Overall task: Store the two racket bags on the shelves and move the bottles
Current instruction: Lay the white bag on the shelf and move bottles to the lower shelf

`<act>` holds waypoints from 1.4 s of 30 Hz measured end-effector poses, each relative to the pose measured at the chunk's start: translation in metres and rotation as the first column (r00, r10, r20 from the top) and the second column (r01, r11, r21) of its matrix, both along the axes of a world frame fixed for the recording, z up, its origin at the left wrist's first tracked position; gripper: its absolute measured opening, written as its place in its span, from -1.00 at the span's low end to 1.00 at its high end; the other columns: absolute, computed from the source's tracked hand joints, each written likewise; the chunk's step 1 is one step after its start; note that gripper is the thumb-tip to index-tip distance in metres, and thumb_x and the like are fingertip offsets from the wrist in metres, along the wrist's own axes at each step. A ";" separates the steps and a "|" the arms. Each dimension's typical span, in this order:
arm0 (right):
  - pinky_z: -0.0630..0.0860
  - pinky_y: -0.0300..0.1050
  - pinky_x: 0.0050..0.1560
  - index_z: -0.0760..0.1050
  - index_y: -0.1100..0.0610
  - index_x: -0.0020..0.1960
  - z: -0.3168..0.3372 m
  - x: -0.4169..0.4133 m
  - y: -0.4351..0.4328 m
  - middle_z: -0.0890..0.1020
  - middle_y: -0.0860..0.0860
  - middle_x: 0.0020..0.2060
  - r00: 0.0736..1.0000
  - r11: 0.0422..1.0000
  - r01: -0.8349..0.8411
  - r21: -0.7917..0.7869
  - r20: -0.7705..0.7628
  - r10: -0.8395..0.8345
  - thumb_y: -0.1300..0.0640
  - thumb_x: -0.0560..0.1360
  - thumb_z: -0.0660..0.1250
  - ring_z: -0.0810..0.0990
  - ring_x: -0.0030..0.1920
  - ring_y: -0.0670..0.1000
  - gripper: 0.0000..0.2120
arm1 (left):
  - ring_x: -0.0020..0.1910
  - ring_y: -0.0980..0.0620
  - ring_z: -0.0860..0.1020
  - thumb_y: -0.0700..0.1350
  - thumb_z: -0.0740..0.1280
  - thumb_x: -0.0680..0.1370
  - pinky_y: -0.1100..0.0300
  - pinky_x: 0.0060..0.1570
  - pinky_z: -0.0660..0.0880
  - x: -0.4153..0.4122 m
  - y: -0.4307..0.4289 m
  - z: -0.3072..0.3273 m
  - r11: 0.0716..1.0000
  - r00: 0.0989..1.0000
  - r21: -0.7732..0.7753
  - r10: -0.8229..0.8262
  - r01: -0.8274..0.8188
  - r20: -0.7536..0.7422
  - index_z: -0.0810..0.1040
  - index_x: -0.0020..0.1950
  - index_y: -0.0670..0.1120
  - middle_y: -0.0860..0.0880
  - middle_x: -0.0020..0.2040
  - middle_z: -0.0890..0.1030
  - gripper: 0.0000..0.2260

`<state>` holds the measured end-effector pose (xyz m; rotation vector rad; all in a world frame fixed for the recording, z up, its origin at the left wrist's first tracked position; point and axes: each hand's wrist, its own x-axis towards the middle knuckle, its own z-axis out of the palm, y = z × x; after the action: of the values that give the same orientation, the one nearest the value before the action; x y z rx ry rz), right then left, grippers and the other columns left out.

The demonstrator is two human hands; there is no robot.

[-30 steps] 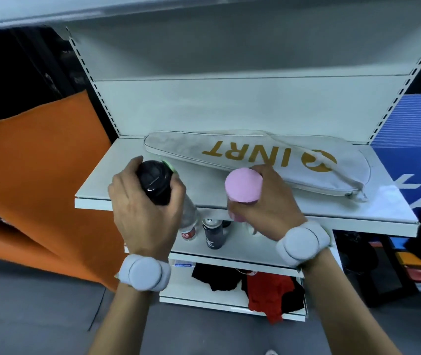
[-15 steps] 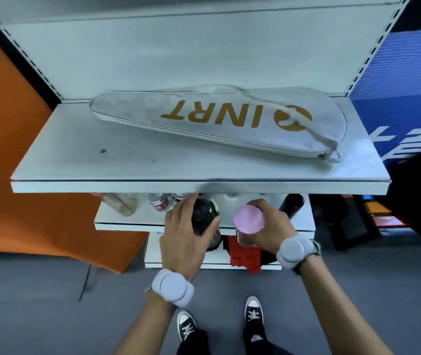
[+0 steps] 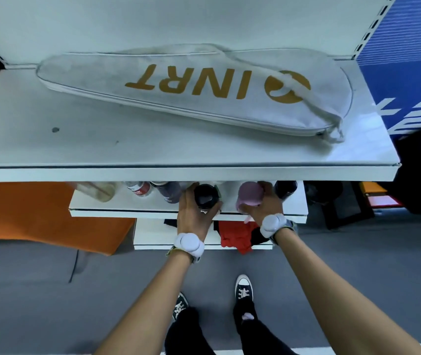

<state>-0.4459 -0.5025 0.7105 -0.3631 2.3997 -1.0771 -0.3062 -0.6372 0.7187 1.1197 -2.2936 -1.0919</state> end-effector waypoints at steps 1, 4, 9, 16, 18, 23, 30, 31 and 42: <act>0.44 -0.23 0.02 0.34 0.20 0.31 -0.006 -0.003 -0.003 0.59 0.07 0.09 1.000 1.000 0.013 -0.013 -0.011 -0.013 0.19 0.26 0.61 0.59 0.11 0.14 -0.28 | 0.30 -0.09 0.47 0.03 0.59 0.36 0.23 0.15 0.42 -0.005 -0.001 -0.004 1.000 1.000 0.000 0.017 -0.017 0.008 0.43 0.36 -0.13 -0.10 0.27 0.53 -0.34; 0.42 -0.27 0.02 0.38 0.26 0.23 -0.023 -0.007 -0.007 0.62 0.08 0.03 0.998 0.998 0.035 -0.050 -0.042 -0.037 0.21 0.24 0.62 0.61 0.07 0.14 -0.34 | 0.29 -0.12 0.48 0.07 0.57 0.38 0.05 0.15 0.51 -0.015 -0.003 -0.009 1.000 0.999 -0.004 0.016 -0.016 0.036 0.45 0.34 -0.13 -0.10 0.27 0.54 -0.38; 0.50 0.02 0.17 0.39 0.25 0.29 -0.043 -0.013 -0.014 0.65 0.15 0.11 0.995 0.997 0.067 -0.025 -0.073 -0.069 0.13 0.25 0.63 0.61 0.14 0.17 -0.29 | 0.33 -0.14 0.47 0.07 0.53 0.43 -0.03 0.15 0.52 -0.031 -0.009 -0.012 0.999 1.000 -0.044 0.010 -0.010 0.003 0.48 0.34 -0.13 -0.11 0.29 0.55 -0.43; 0.53 -0.08 0.09 0.41 0.18 0.26 -0.054 -0.015 -0.016 0.67 0.13 0.00 0.994 0.993 0.103 -0.052 -0.044 -0.105 0.14 0.25 0.62 0.63 0.06 0.16 -0.34 | 0.28 -0.18 0.51 0.08 0.52 0.43 0.03 0.18 0.49 -0.044 -0.016 -0.018 0.999 0.999 -0.012 0.044 -0.044 -0.006 0.52 0.30 -0.16 -0.16 0.28 0.55 -0.46; 0.53 -0.05 0.12 0.38 0.19 0.30 -0.054 -0.015 -0.015 0.66 0.14 0.05 0.995 0.995 0.084 -0.050 -0.050 -0.086 0.14 0.26 0.62 0.62 0.10 0.17 -0.30 | 0.30 -0.17 0.48 0.07 0.54 0.41 0.07 0.22 0.46 -0.045 -0.015 -0.020 0.999 0.999 -0.023 0.042 -0.042 -0.020 0.50 0.32 -0.15 -0.16 0.30 0.54 -0.43; 0.52 -0.01 0.10 0.32 0.26 0.37 -0.052 -0.012 -0.009 0.59 0.20 0.16 0.992 0.997 0.076 -0.005 -0.100 -0.076 0.11 0.23 0.65 0.59 0.14 0.22 -0.17 | 0.33 -0.18 0.44 0.00 0.57 0.38 0.12 0.32 0.38 -0.041 -0.011 -0.024 0.999 1.000 -0.037 0.007 -0.008 -0.030 0.41 0.37 -0.20 -0.17 0.28 0.52 -0.34; 0.48 0.01 0.11 0.35 0.23 0.32 -0.042 0.011 0.007 0.55 0.18 0.20 0.978 0.980 0.193 0.052 -0.084 -0.188 0.02 0.35 0.55 0.55 0.19 0.20 -0.33 | 0.43 -0.16 0.34 -0.04 0.53 0.44 0.19 0.38 0.29 -0.015 -0.005 -0.019 0.997 0.997 -0.026 0.071 -0.071 -0.006 0.26 0.50 -0.21 -0.20 0.44 0.37 -0.26; 0.48 0.01 0.11 0.38 0.24 0.28 -0.041 0.019 0.009 0.56 0.18 0.17 0.979 0.980 0.187 0.061 -0.087 -0.182 0.05 0.37 0.53 0.56 0.18 0.20 -0.41 | 0.41 -0.14 0.36 -0.05 0.52 0.46 0.19 0.32 0.35 -0.004 -0.001 -0.019 0.997 0.997 -0.021 0.077 -0.077 -0.010 0.29 0.48 -0.20 -0.18 0.43 0.38 -0.31; 0.45 -0.22 -0.12 0.49 0.06 0.02 -0.015 0.165 0.003 0.72 0.04 -0.15 0.995 0.988 -0.072 0.136 0.077 0.062 0.05 0.49 0.38 0.69 -0.07 0.14 -0.85 | -0.12 0.06 0.62 -0.14 0.37 0.55 0.17 -0.01 0.57 0.172 0.058 0.009 0.930 0.952 0.216 0.275 -0.298 0.131 0.62 0.03 -0.10 0.02 -0.06 0.64 -0.91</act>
<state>-0.2808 -0.4999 0.6959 -0.3482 2.3638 -0.8733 -0.1337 -0.5789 0.7273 1.5765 -2.0208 -1.2327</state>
